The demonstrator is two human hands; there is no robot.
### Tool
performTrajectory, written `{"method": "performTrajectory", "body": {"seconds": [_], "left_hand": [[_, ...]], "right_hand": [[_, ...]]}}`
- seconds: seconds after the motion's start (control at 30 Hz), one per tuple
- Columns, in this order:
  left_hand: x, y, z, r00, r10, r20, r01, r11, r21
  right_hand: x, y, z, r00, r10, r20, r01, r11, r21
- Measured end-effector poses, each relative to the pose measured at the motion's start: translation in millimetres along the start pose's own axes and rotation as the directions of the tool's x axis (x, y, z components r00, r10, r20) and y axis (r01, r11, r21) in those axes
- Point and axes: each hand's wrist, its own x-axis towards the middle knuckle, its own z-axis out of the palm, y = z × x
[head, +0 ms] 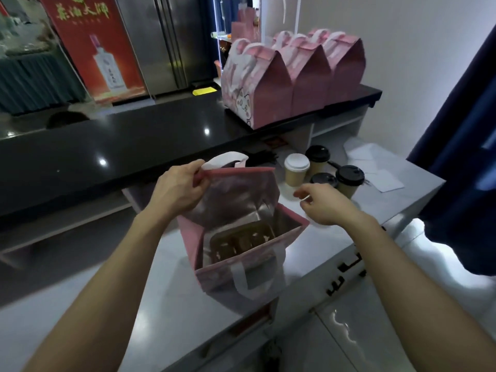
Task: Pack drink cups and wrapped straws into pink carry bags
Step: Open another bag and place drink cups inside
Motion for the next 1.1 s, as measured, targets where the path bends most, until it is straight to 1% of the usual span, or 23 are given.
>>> {"method": "performTrajectory", "body": {"seconds": [0.13,0.2,0.37,0.53,0.63,0.7,0.77,0.83,0.9,0.97,1.03,1.1], "left_hand": [[51.7,5.6,28.4,1.000,-0.005,0.012,0.006,0.999,-0.038],[75.7,5.4,40.5,0.999,-0.026,0.025,0.027,0.998,-0.049],[116.7,2.0,64.3,0.995,-0.088,0.055,0.092,0.993,-0.074],[131.0,3.8,78.4,0.986,-0.158,0.049,0.162,0.983,-0.091],[127.0,7.4,81.5,0.973,-0.227,0.046,0.230,0.968,-0.099],[120.8,11.8,80.6,0.961,-0.276,0.027,0.277,0.959,-0.060],[114.2,15.9,79.0,0.953,-0.302,-0.005,0.302,0.953,-0.021],[106.4,20.3,78.8,0.947,-0.317,-0.050,0.319,0.947,0.027],[99.4,23.4,79.7,0.935,-0.323,-0.145,0.338,0.936,0.093],[92.5,25.7,78.4,0.912,-0.317,-0.261,0.363,0.920,0.148],[85.1,28.8,74.9,0.879,-0.318,-0.356,0.397,0.901,0.175],[79.0,32.5,71.5,0.834,-0.378,-0.401,0.464,0.875,0.141]], "right_hand": [[46.5,29.5,-21.5,0.997,0.028,-0.069,-0.030,0.999,-0.037],[71.0,40.0,-33.6,0.997,0.041,-0.064,-0.045,0.998,-0.053],[138.2,56.6,-50.8,0.998,-0.025,-0.059,0.017,0.991,-0.130],[202.4,72.6,-44.2,0.991,-0.100,0.088,0.117,0.969,-0.216],[242.5,82.1,-32.9,0.965,-0.178,0.194,0.236,0.910,-0.341],[264.8,85.3,-24.7,0.939,-0.171,0.298,0.283,0.878,-0.386],[280.9,86.9,-16.8,0.907,-0.162,0.388,0.318,0.868,-0.382],[288.6,88.8,-11.9,0.890,-0.203,0.409,0.370,0.847,-0.383],[291.6,85.6,-15.5,0.878,-0.254,0.405,0.412,0.831,-0.373],[288.1,77.1,-26.9,0.881,-0.305,0.363,0.428,0.840,-0.333],[277.8,64.8,-44.8,0.892,-0.368,0.264,0.436,0.855,-0.281],[266.0,50.0,-68.0,0.894,-0.431,0.121,0.447,0.869,-0.213]]}}
